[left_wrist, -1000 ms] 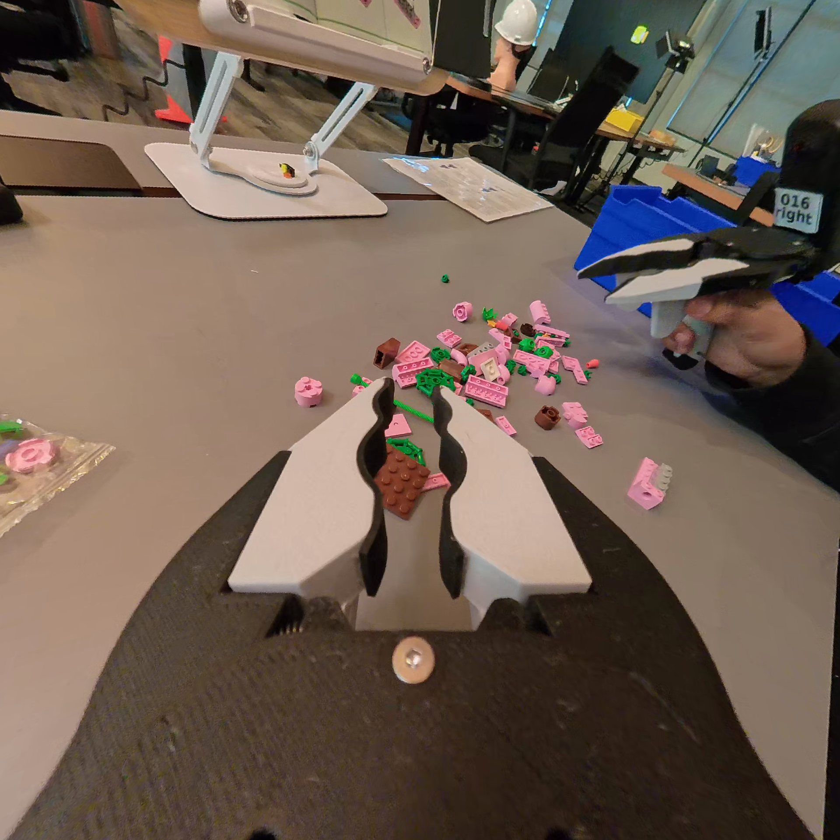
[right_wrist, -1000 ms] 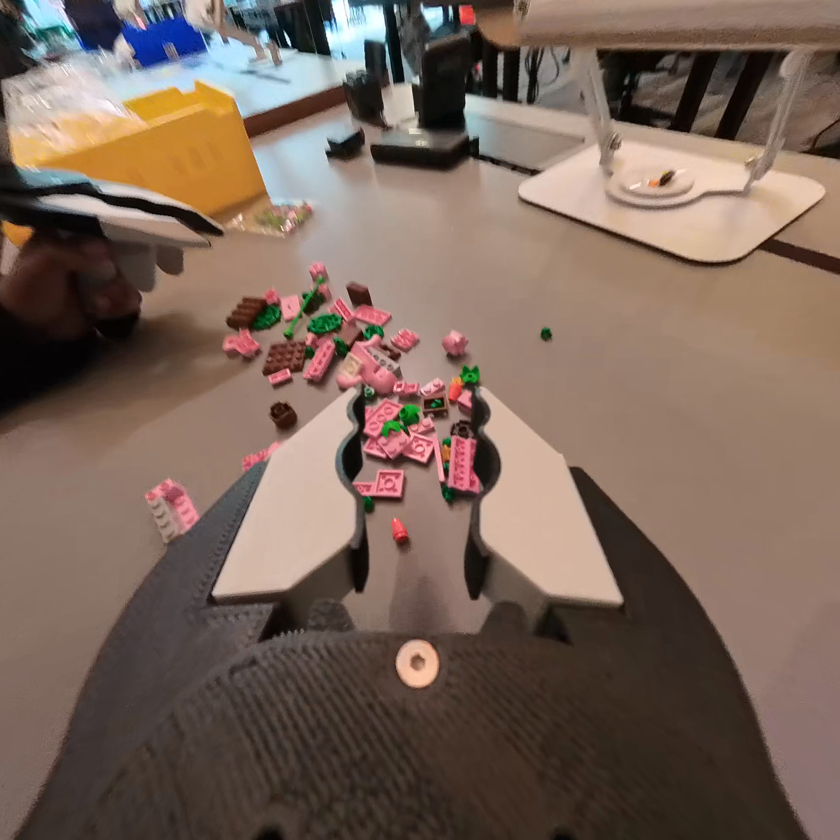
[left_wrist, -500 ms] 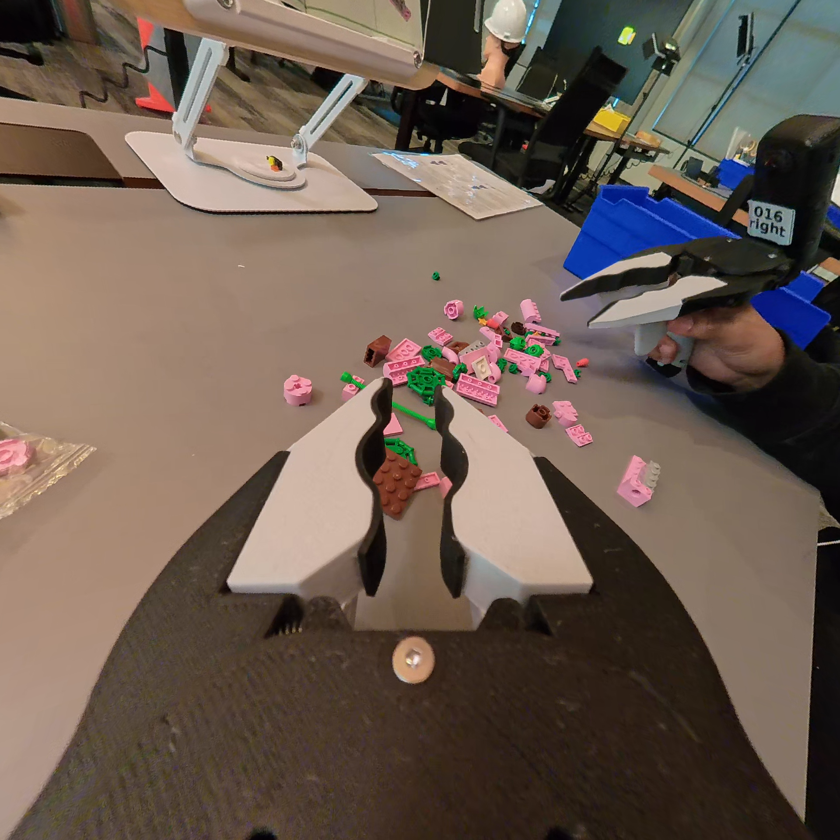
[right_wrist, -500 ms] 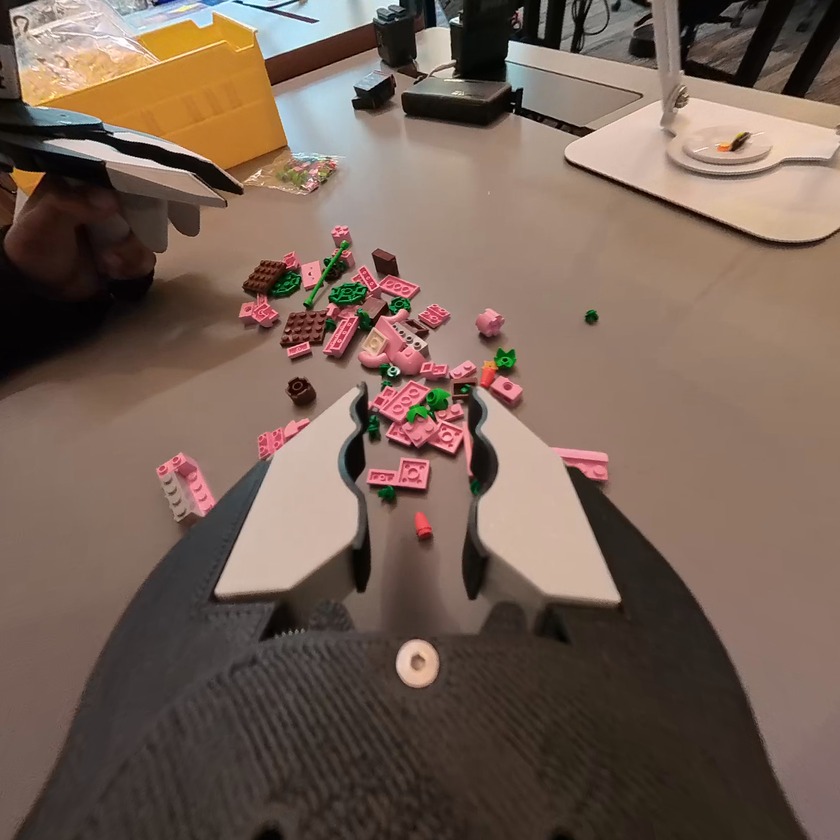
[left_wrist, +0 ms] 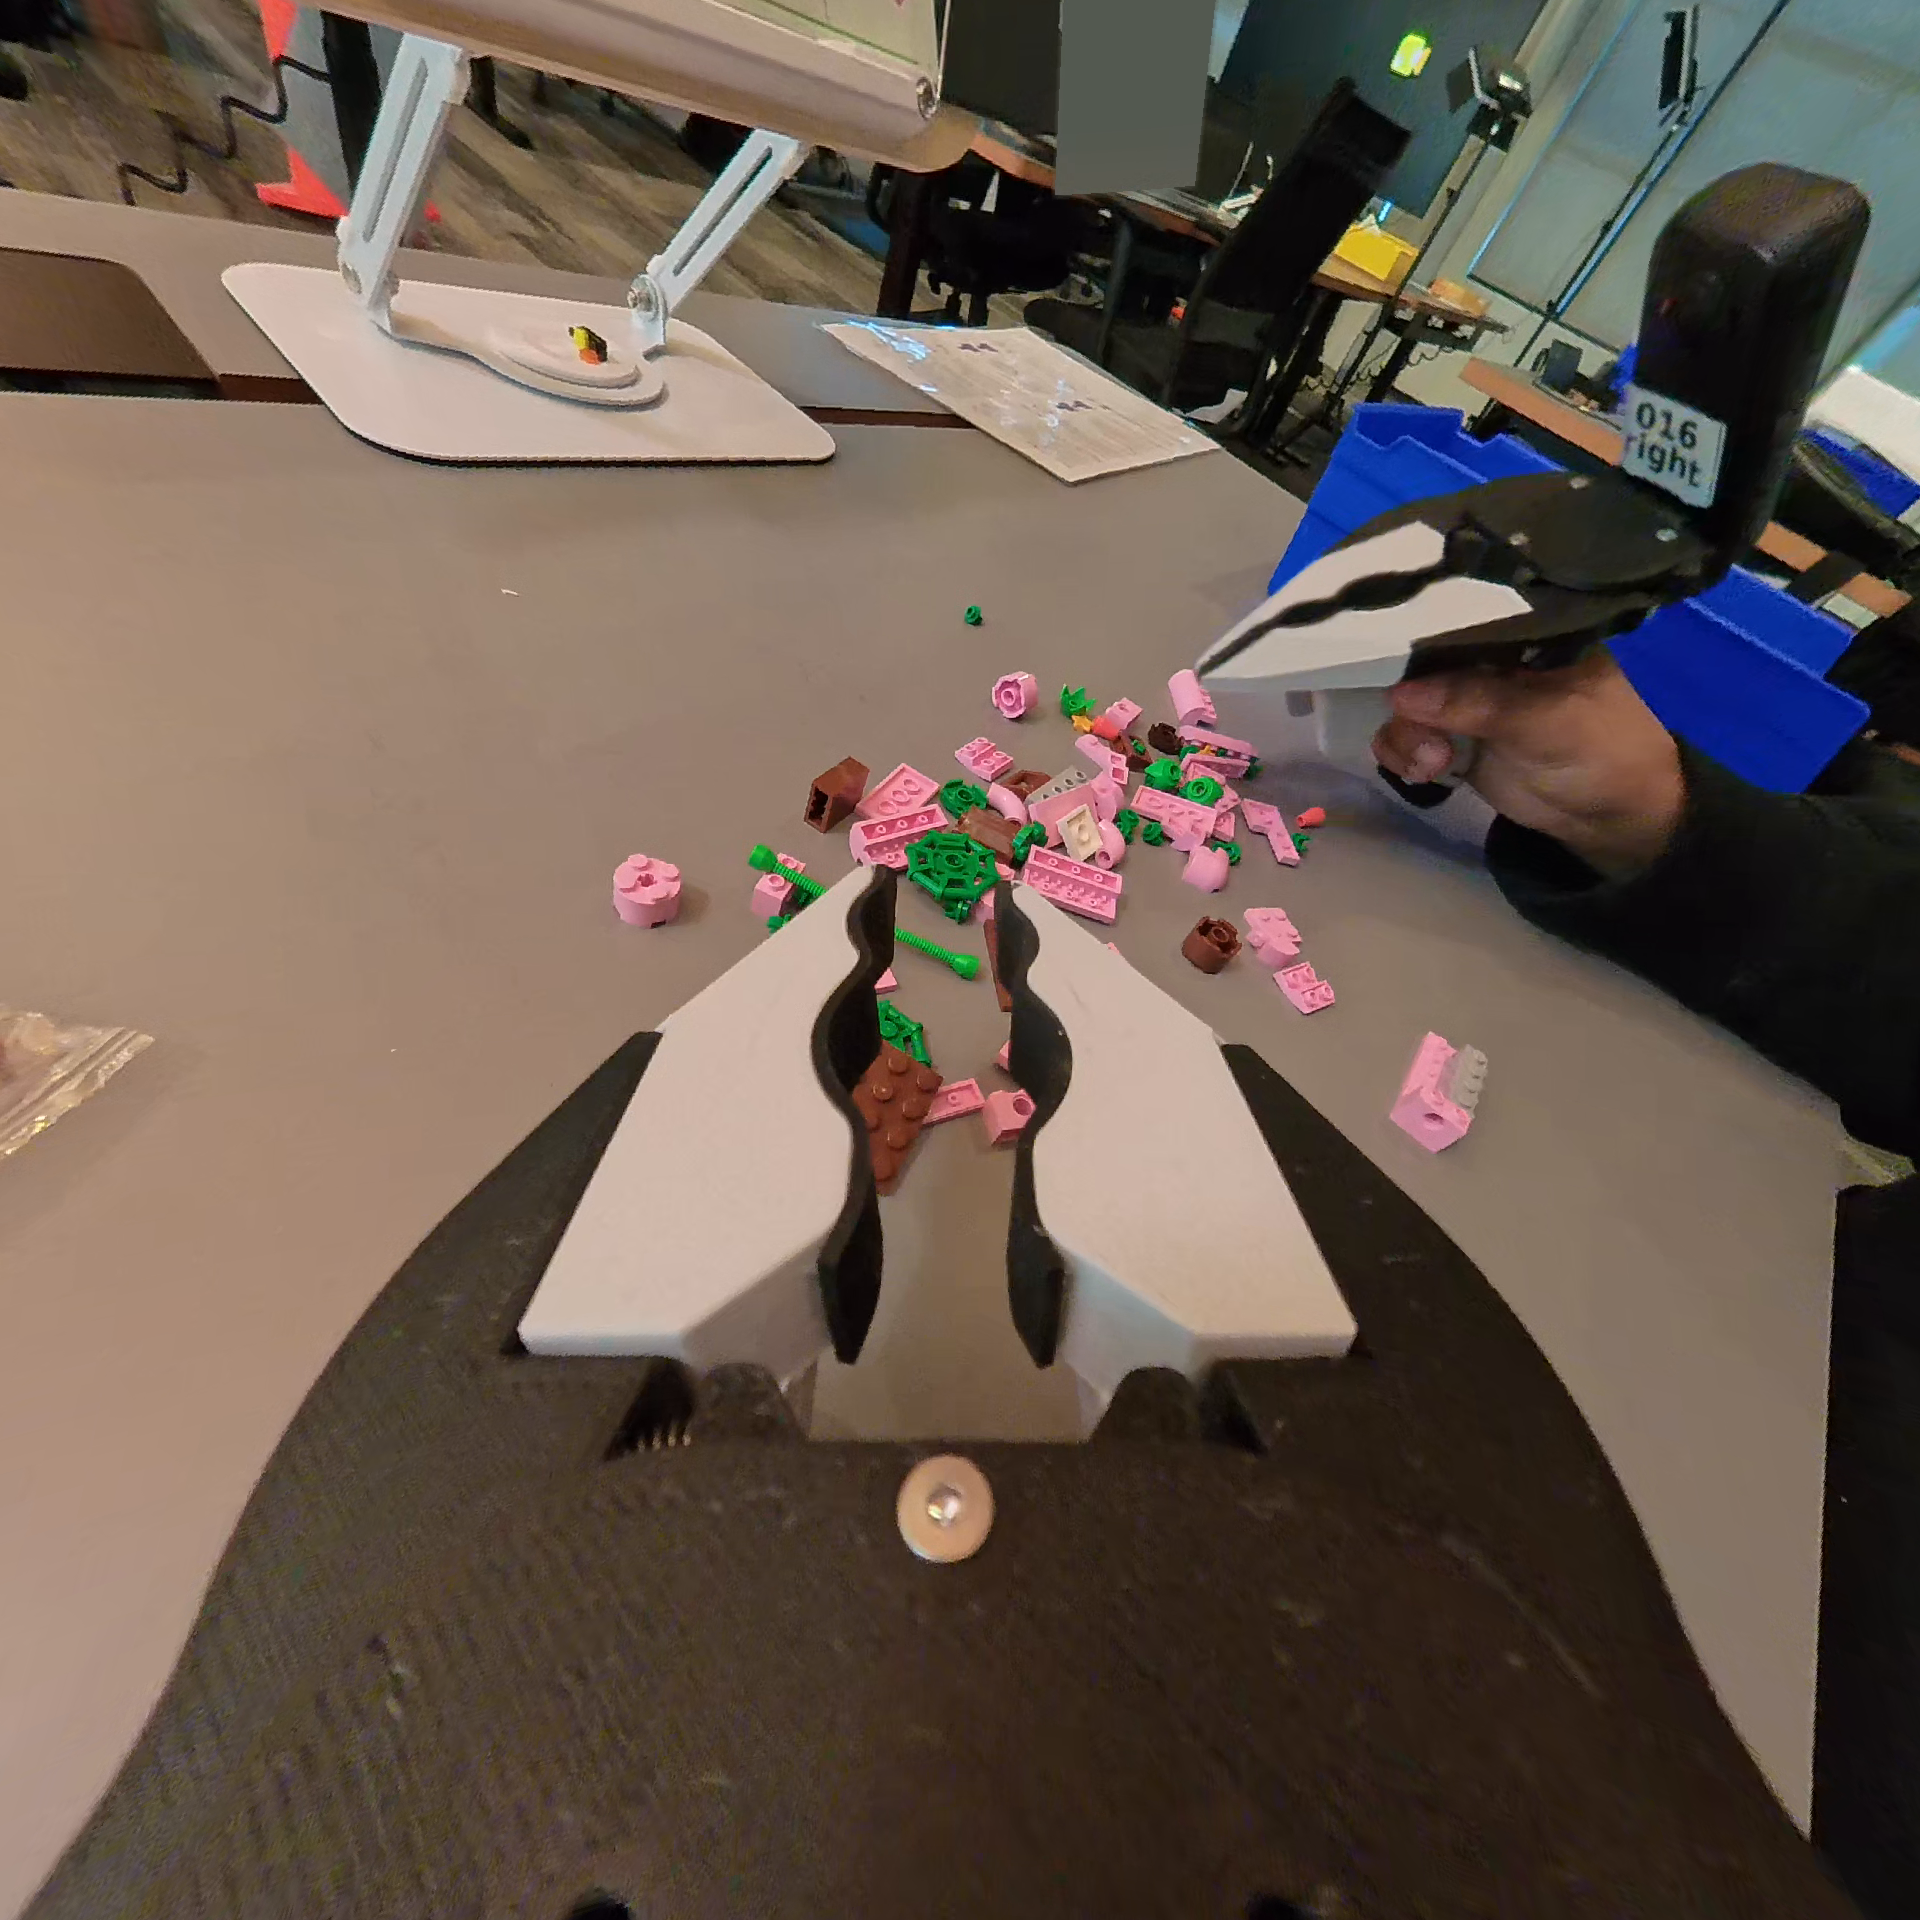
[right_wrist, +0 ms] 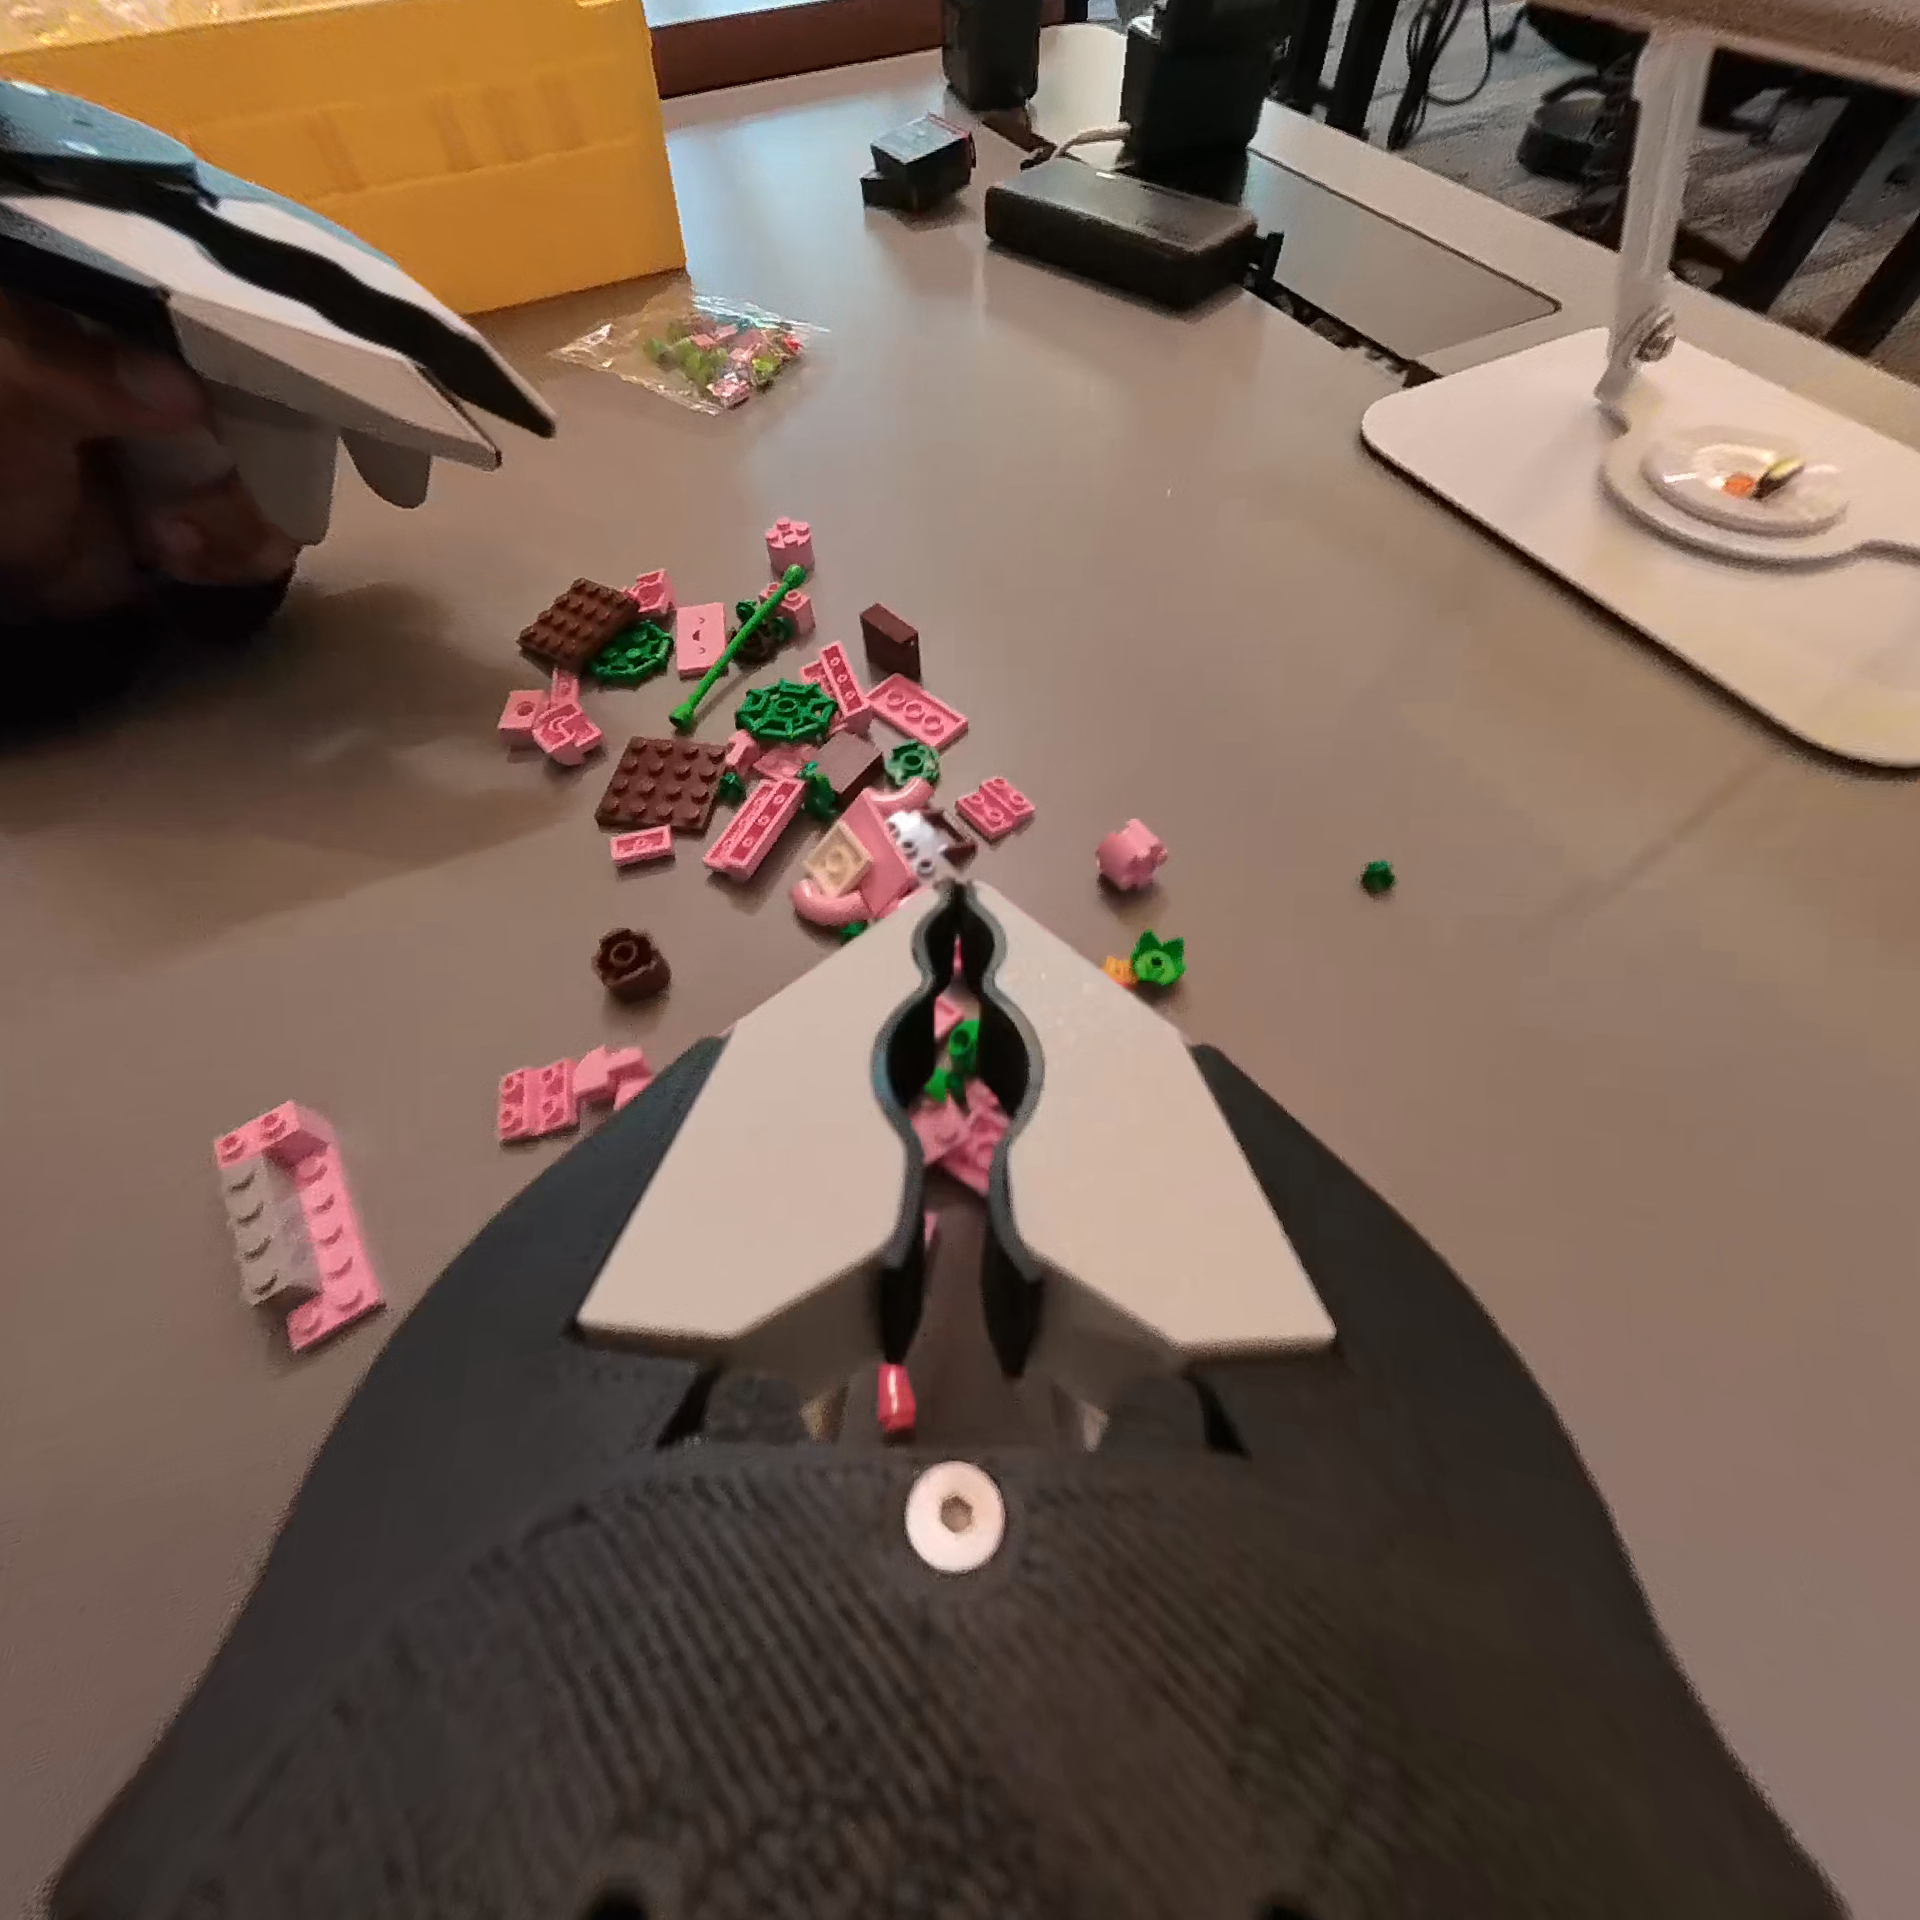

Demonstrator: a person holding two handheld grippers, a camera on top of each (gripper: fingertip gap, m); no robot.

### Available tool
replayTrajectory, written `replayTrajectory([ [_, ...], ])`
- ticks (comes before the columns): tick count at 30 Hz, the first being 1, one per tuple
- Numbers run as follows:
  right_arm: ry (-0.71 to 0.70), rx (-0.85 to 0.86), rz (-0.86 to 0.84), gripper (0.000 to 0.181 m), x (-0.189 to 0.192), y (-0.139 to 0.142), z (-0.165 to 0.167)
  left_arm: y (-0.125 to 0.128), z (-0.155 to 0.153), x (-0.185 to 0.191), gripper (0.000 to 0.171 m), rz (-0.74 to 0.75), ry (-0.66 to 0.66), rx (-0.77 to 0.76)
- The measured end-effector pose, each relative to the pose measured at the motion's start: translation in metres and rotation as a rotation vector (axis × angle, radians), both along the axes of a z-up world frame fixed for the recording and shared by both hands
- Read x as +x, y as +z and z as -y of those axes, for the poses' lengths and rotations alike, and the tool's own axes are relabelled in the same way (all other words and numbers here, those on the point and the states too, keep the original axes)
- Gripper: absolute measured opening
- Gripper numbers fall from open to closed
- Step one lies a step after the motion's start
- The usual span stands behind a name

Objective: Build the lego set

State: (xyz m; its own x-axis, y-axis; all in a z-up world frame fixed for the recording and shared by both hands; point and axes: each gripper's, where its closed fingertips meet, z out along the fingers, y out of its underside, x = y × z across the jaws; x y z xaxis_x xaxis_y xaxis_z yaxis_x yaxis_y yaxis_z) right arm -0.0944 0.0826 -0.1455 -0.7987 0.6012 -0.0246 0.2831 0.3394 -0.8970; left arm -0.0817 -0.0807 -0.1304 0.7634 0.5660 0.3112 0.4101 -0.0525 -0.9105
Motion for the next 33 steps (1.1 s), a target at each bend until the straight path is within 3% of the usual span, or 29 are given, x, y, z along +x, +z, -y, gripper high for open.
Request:
replayTrajectory([
  [6,0.042,0.083,0.057,0.001,-0.016,-0.017,0.024,0.001,-0.002,0.001,0.016,0.002,-0.010,0.007],
  [15,0.052,0.197,0.141,0.026,-0.016,-0.047,0.027,0.001,-0.004,0.002,0.017,-0.009,-0.015,-0.004],
  [26,0.101,0.184,0.142,0.000,-0.006,-0.043,0.030,0.001,-0.003,0.002,0.018,-0.007,-0.016,0.005],
  [30,0.075,0.139,0.120,0.015,-0.013,-0.035,0.033,0.001,-0.004,0.002,0.018,-0.004,-0.019,0.006],
  [33,0.062,0.173,0.162,0.022,-0.014,-0.046,0.034,0.001,-0.005,0.003,0.018,-0.004,-0.024,0.007],
])
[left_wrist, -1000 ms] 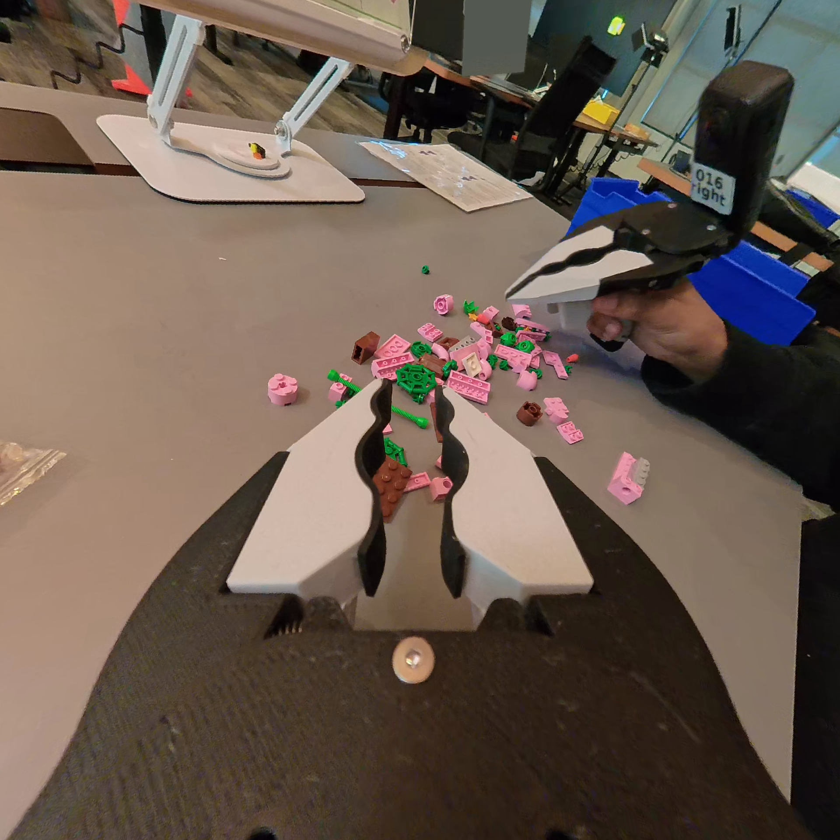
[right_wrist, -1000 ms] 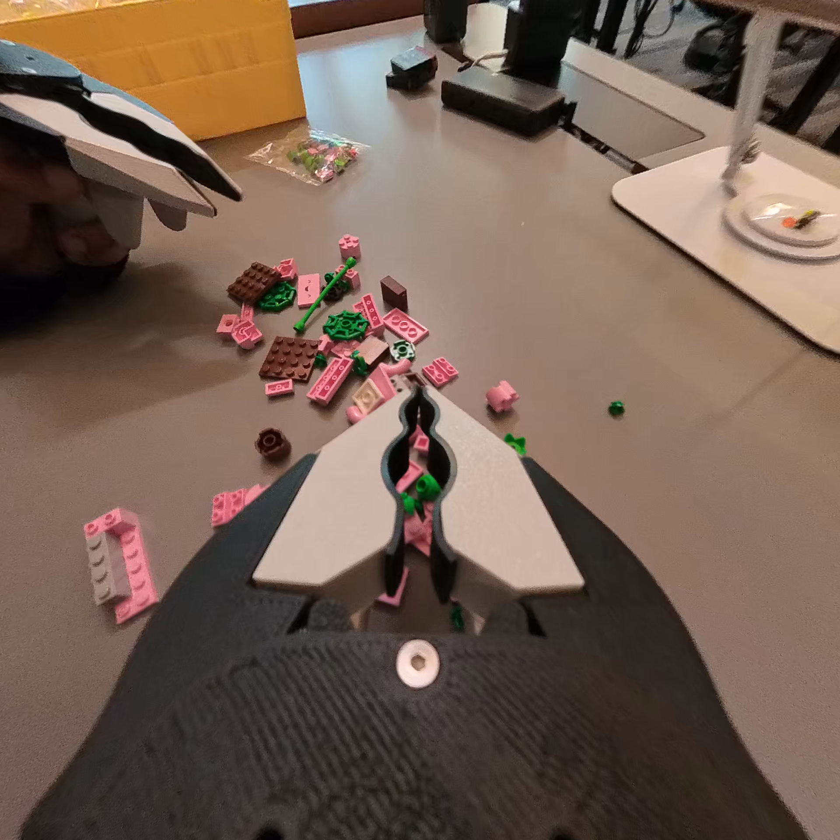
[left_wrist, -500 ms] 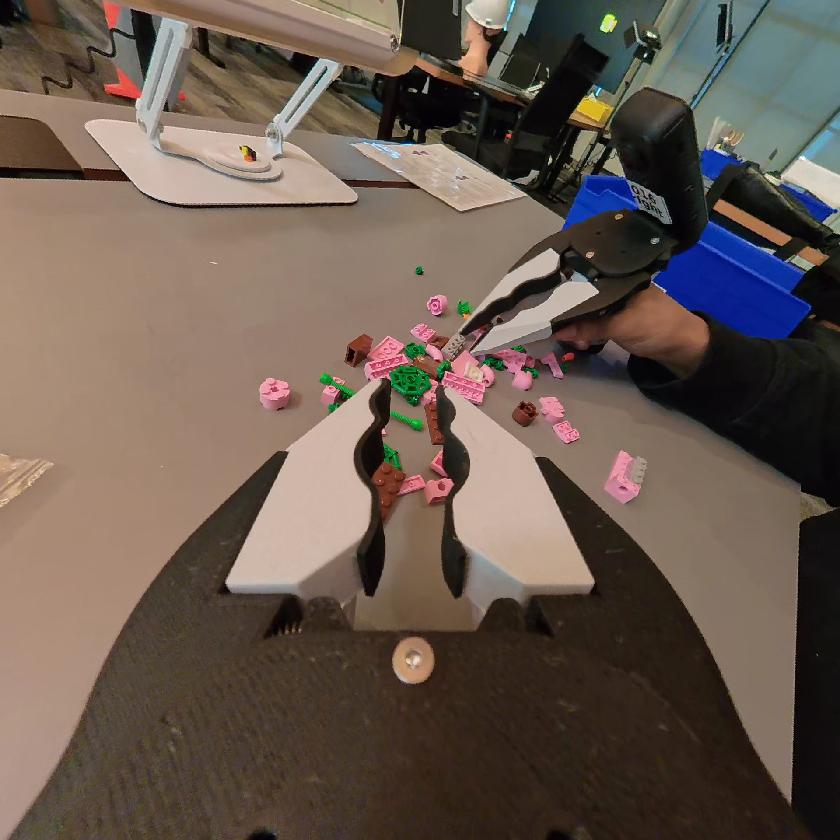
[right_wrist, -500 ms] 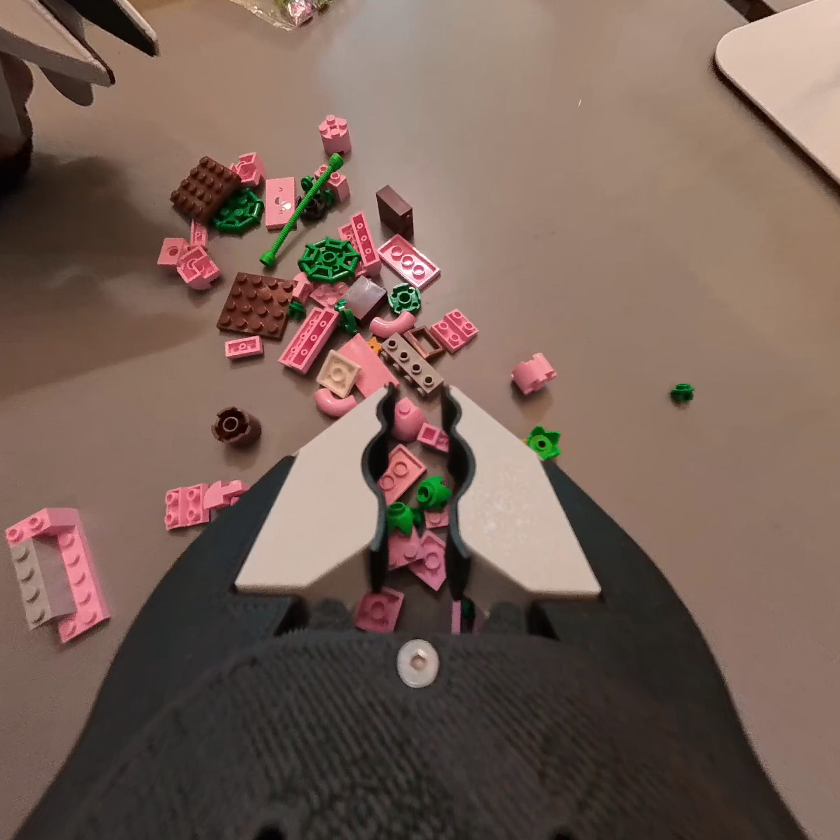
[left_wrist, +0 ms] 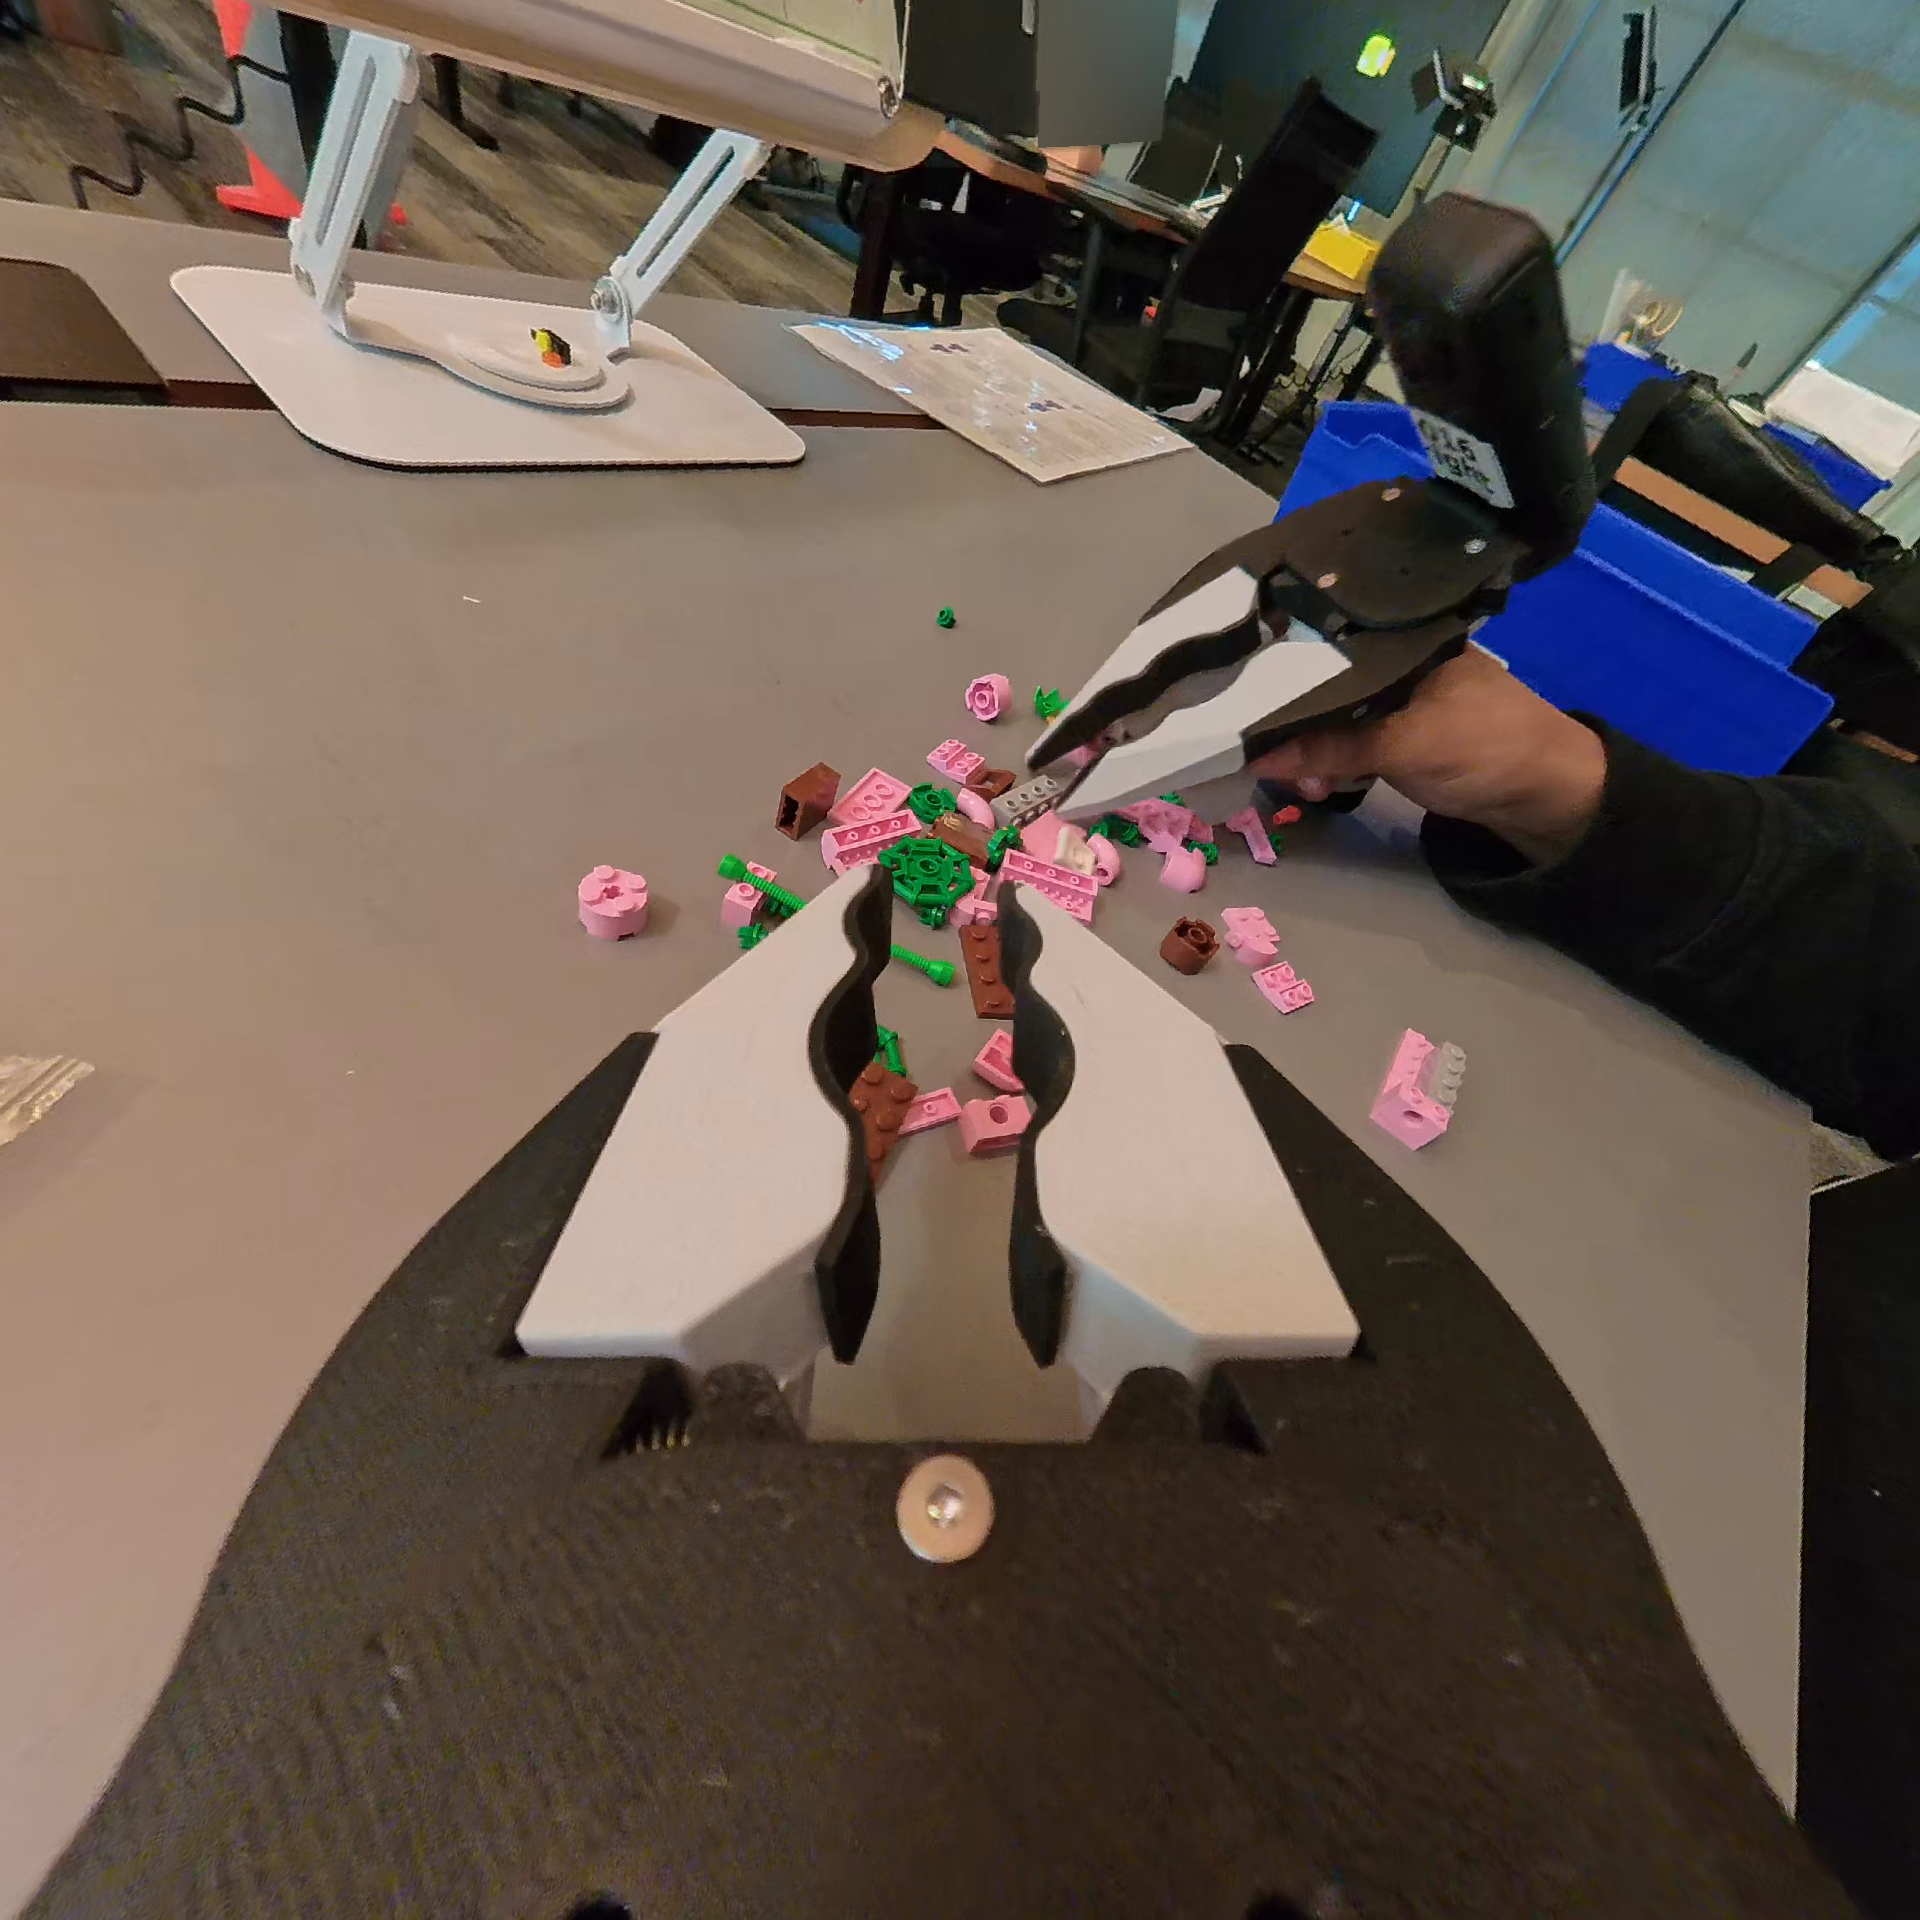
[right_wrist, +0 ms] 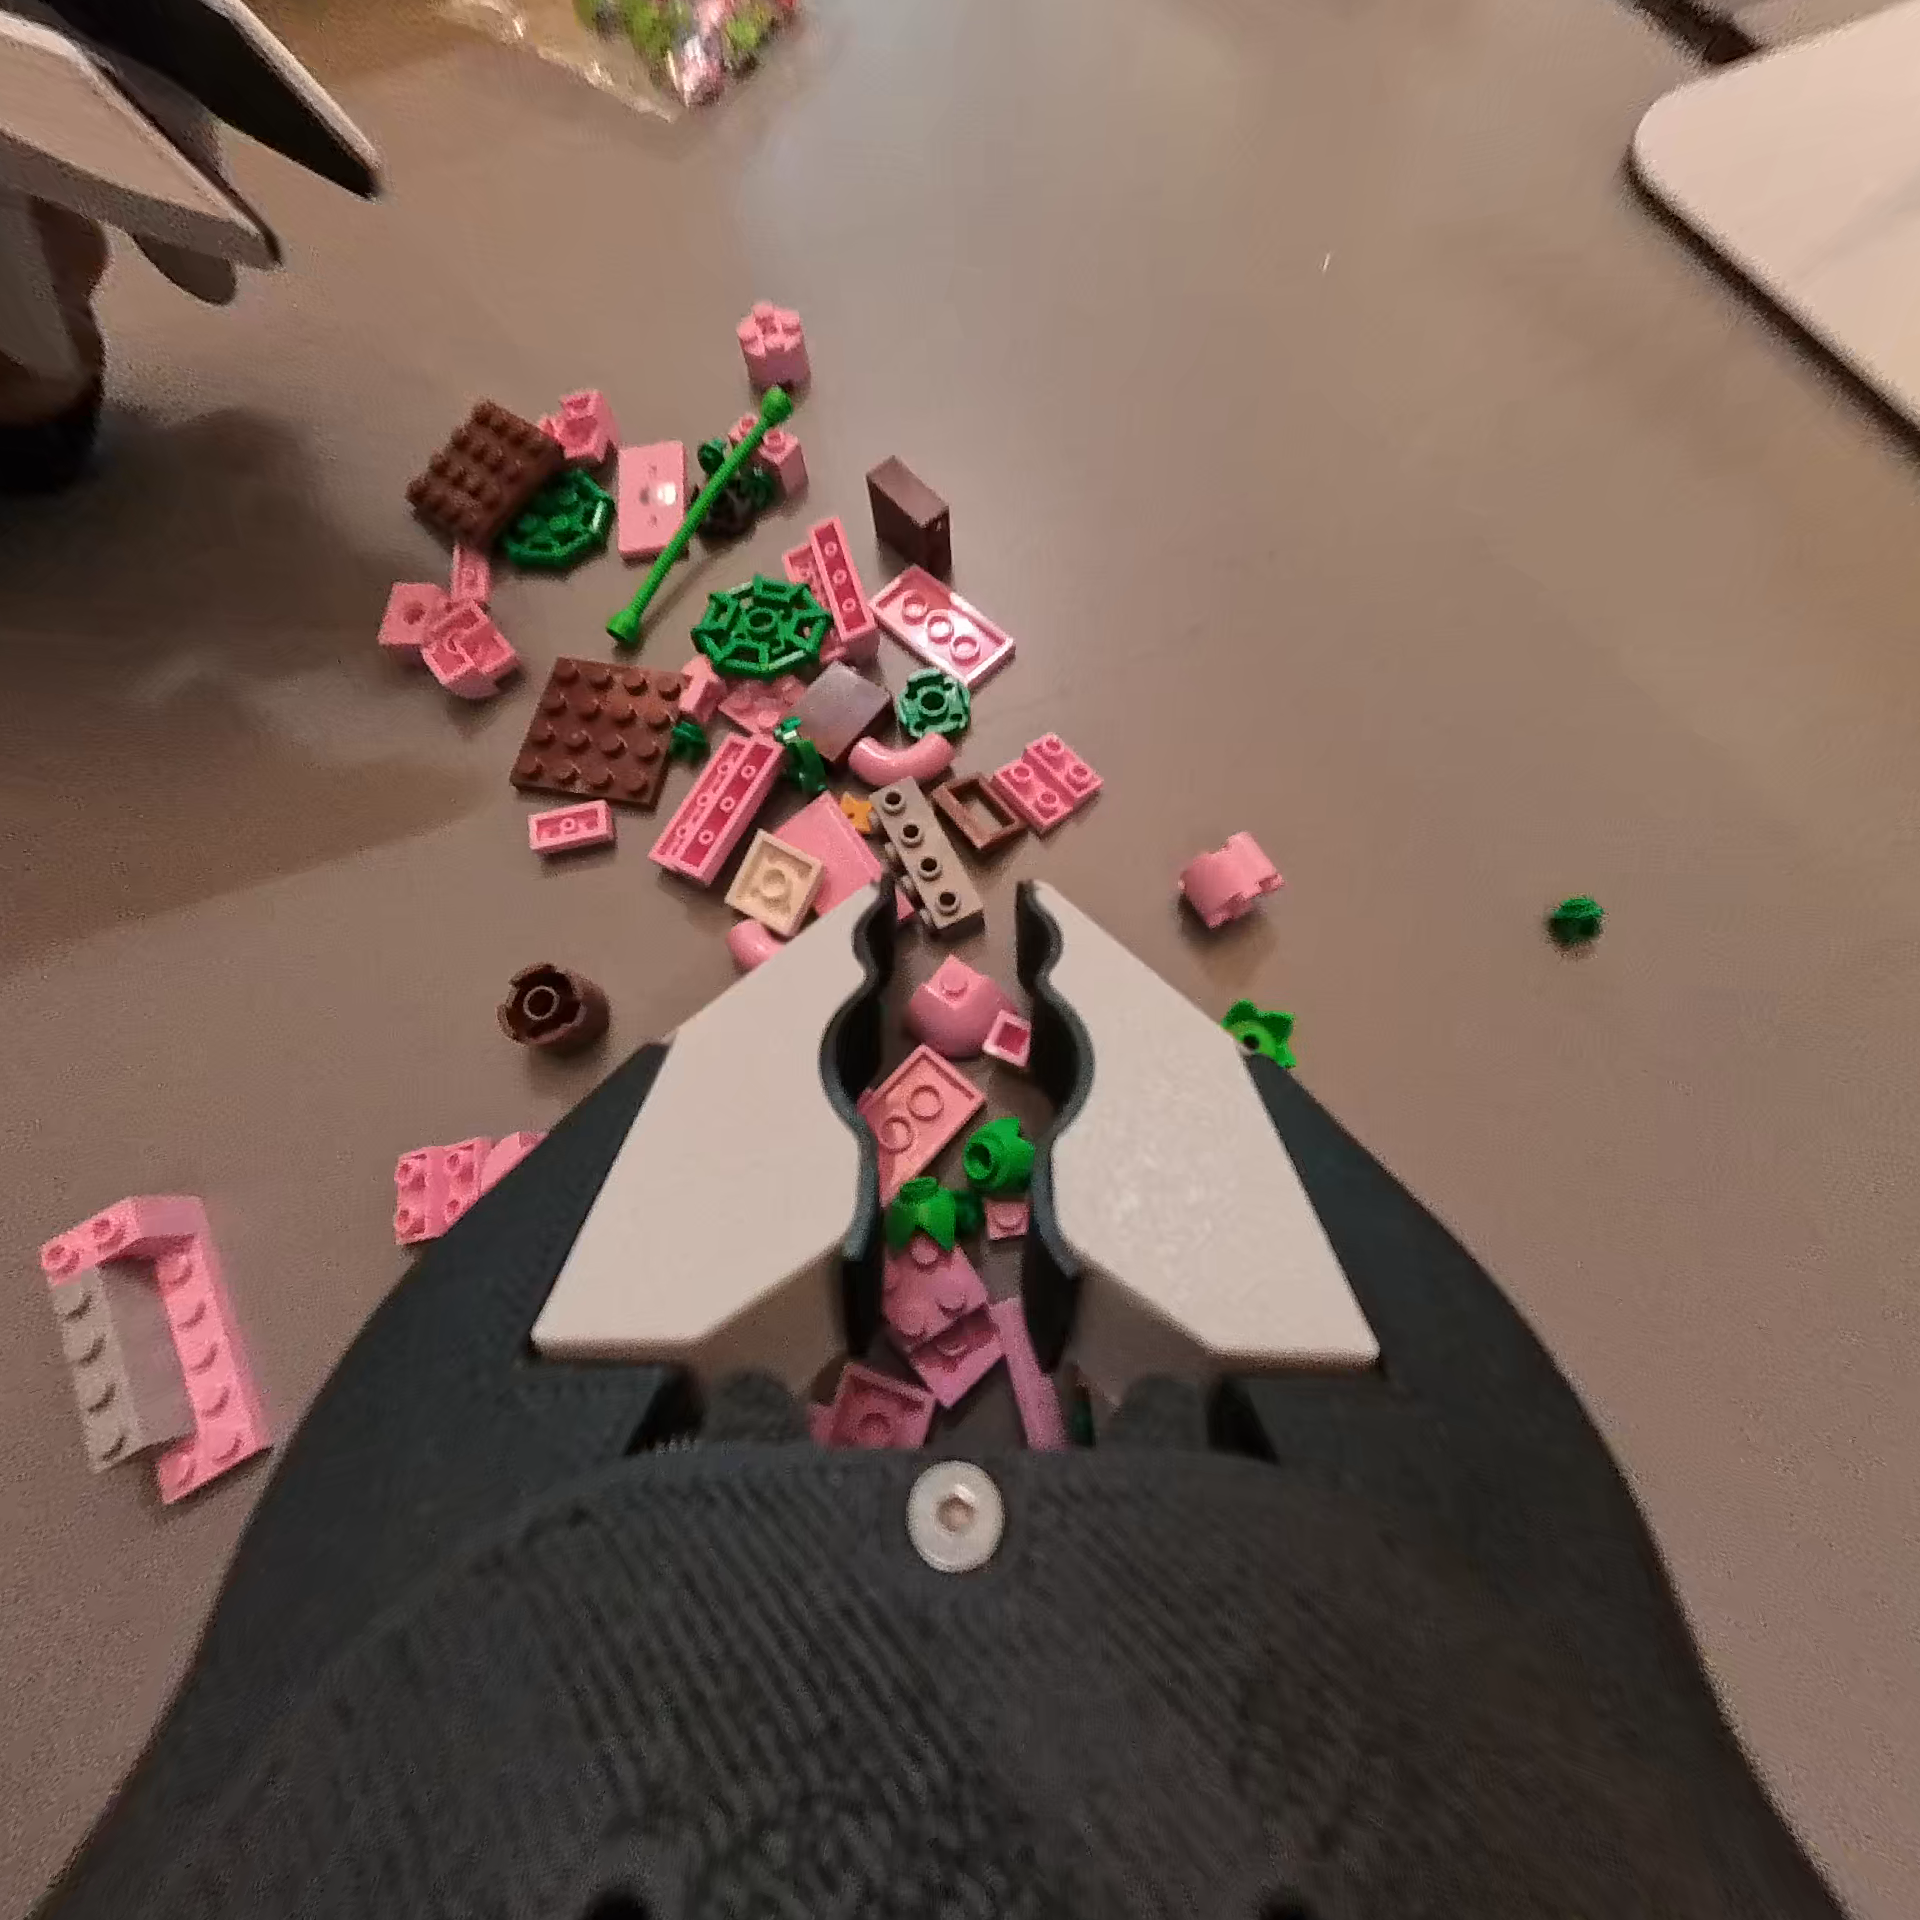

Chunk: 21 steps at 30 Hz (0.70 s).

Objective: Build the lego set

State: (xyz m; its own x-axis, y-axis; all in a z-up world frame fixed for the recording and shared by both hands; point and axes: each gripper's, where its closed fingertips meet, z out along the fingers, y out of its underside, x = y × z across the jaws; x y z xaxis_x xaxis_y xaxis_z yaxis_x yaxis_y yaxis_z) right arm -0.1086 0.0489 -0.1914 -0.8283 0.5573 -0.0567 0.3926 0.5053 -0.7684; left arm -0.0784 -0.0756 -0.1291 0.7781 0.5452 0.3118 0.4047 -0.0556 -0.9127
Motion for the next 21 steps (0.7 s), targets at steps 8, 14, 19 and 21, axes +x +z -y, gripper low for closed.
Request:
replayTrajectory([
  [8,0.042,-0.115,0.014,0.010,0.011,0.019,0.006,0.002,-0.001,0.002,0.018,-0.011,-0.014,0.006],
  [14,0.281,-0.154,-0.528,0.009,0.052,0.084,0.027,0.016,-0.032,0.039,0.025,-0.021,-0.260,0.115],
  [19,0.323,0.161,-0.902,0.010,0.070,0.084,0.041,0.029,-0.061,0.083,0.069,0.084,-0.520,0.250],
  [21,0.348,0.194,-1.018,0.010,0.082,0.091,0.050,0.022,-0.067,0.086,0.068,0.049,-0.515,0.190],
])
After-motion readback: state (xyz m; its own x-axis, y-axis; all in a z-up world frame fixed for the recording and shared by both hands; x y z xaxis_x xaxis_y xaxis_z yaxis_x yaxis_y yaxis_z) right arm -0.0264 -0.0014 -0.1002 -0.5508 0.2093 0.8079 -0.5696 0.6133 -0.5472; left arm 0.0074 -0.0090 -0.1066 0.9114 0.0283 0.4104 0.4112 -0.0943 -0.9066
